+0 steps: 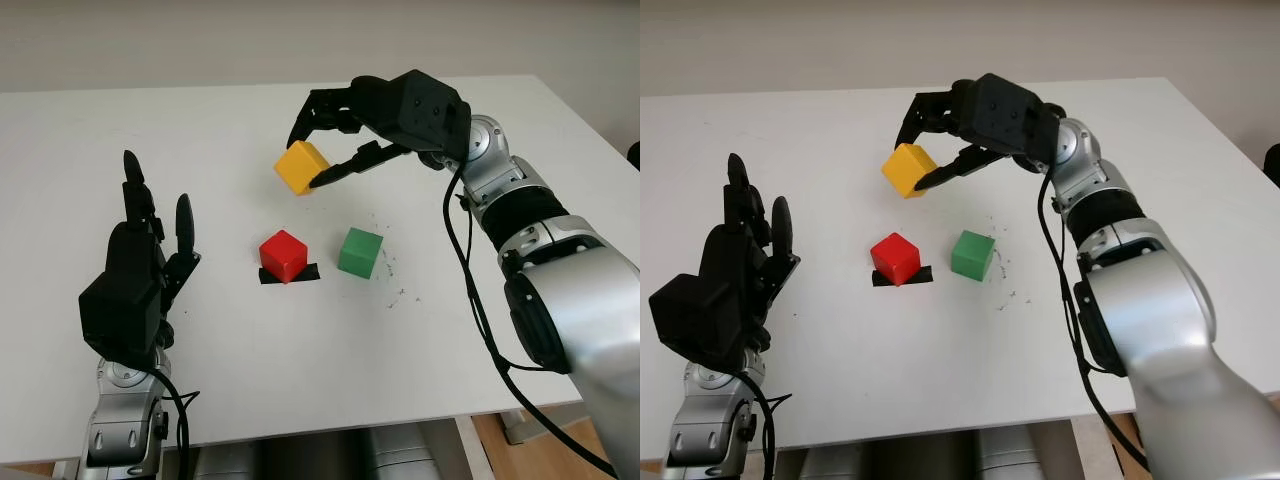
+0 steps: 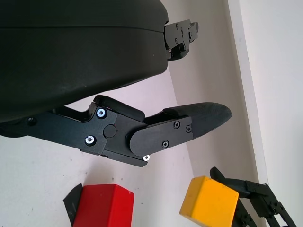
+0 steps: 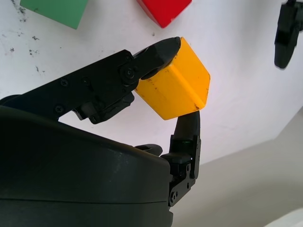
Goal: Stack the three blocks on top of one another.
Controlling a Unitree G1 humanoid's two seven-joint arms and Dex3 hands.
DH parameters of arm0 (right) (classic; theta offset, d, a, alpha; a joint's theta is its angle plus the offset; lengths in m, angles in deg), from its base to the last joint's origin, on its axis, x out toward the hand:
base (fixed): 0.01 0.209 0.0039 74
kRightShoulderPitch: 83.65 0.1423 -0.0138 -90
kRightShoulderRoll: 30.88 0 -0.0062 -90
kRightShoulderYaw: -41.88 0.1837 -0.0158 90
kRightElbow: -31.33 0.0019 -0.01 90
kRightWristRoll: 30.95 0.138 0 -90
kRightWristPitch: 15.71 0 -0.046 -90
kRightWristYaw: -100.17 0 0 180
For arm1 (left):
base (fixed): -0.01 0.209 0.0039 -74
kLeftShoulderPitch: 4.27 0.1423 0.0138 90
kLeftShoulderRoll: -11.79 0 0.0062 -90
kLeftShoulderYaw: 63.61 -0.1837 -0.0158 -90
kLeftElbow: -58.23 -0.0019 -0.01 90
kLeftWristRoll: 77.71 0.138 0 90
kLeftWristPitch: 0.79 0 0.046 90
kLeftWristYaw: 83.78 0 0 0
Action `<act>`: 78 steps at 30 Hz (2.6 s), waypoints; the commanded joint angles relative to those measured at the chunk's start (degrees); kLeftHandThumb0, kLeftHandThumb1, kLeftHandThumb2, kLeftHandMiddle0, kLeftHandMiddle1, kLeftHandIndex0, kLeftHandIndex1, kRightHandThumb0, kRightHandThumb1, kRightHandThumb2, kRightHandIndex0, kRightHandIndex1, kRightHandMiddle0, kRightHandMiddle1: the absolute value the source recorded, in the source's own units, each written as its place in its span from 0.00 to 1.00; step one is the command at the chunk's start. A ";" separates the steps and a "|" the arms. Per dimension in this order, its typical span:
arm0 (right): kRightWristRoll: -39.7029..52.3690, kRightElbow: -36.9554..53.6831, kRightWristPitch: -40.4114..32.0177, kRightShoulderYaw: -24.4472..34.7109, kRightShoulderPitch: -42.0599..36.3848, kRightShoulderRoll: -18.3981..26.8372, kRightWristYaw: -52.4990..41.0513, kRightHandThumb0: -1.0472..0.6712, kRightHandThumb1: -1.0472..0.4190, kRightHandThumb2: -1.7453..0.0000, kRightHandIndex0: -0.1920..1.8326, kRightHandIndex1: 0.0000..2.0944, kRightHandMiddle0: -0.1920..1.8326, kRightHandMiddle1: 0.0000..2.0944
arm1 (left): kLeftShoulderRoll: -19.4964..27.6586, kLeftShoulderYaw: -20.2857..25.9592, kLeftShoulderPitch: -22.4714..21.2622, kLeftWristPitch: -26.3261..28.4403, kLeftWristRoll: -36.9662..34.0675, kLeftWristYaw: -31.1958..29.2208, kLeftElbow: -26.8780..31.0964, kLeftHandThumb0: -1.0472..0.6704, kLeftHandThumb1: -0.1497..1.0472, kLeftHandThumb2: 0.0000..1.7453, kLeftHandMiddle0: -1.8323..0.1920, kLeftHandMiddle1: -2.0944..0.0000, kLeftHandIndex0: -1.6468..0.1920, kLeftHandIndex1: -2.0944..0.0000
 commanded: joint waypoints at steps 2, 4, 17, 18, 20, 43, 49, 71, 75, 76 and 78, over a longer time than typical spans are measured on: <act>-1.21 2.00 3.05 -1.47 -0.12 -0.09 -0.90 0.39 0.08 0.97 0.25 0.02 0.27 0.72 | 0.13 0.47 -0.61 -0.46 -0.10 0.12 -0.02 0.20 1.00 0.37 1.00 1.00 1.00 1.00; -2.09 2.31 4.13 -2.44 -0.12 -0.39 -1.07 0.40 0.09 0.97 0.25 0.02 0.28 0.73 | 0.00 0.59 -0.68 -0.29 -0.40 0.13 0.04 0.20 1.00 0.37 1.00 1.00 1.00 1.00; -9.36 4.04 15.05 -9.11 2.51 -0.07 -0.21 0.42 0.07 0.97 0.24 0.02 0.28 0.71 | 0.54 0.72 -1.75 0.96 -1.72 -0.85 0.17 0.17 1.00 0.39 1.00 1.00 1.00 1.00; -10.42 4.36 15.90 -9.81 2.76 0.07 0.58 0.42 0.07 0.96 0.24 0.02 0.28 0.71 | 0.51 0.77 -1.83 0.92 -1.88 -0.92 0.11 0.17 1.00 0.39 1.00 1.00 1.00 1.00; -12.13 4.67 17.67 -10.96 3.16 0.21 2.19 0.41 0.07 0.97 0.25 0.02 0.28 0.70 | 0.45 0.75 -2.03 0.74 -1.92 -0.90 -0.13 0.18 1.00 0.39 1.00 1.00 1.00 1.00; -21.70 2.94 18.17 -18.32 6.33 -0.90 9.77 0.39 0.04 0.97 0.24 0.02 0.25 0.72 | -0.77 0.20 -1.86 0.04 -1.33 0.10 -0.90 0.17 1.00 0.38 1.00 1.00 1.00 1.00; -24.12 2.40 18.60 -20.27 6.77 -1.21 14.02 0.40 0.05 0.97 0.25 0.03 0.26 0.72 | -0.98 -0.10 -1.47 0.30 -1.07 0.38 -0.53 0.17 1.00 0.38 1.00 1.00 1.00 1.00; -26.06 1.49 19.23 -22.16 7.34 -2.55 17.46 0.39 0.05 0.97 0.25 0.03 0.26 0.68 | -1.62 -0.57 -1.18 -0.46 -0.98 1.09 -0.75 0.18 1.00 0.38 1.00 1.00 1.00 1.00; -25.19 1.23 19.38 -21.77 7.32 -2.61 16.12 0.39 0.04 0.97 0.25 0.03 0.26 0.68 | -1.76 -0.58 -1.35 -0.33 -0.95 1.35 -0.88 0.18 1.00 0.38 1.00 1.00 1.00 1.00; -25.04 1.22 19.57 -21.75 7.26 -2.61 16.03 0.39 0.04 0.97 0.25 0.03 0.26 0.68 | -1.77 -0.64 -1.37 -0.47 -0.89 1.42 -0.96 0.18 1.00 0.38 1.00 1.00 1.00 1.00; -24.79 1.24 19.82 -21.78 7.20 -2.63 15.69 0.40 0.04 0.97 0.25 0.03 0.27 0.68 | -1.74 -0.78 -1.42 -0.79 -0.70 1.56 -1.13 0.18 1.00 0.38 1.00 1.00 1.00 1.00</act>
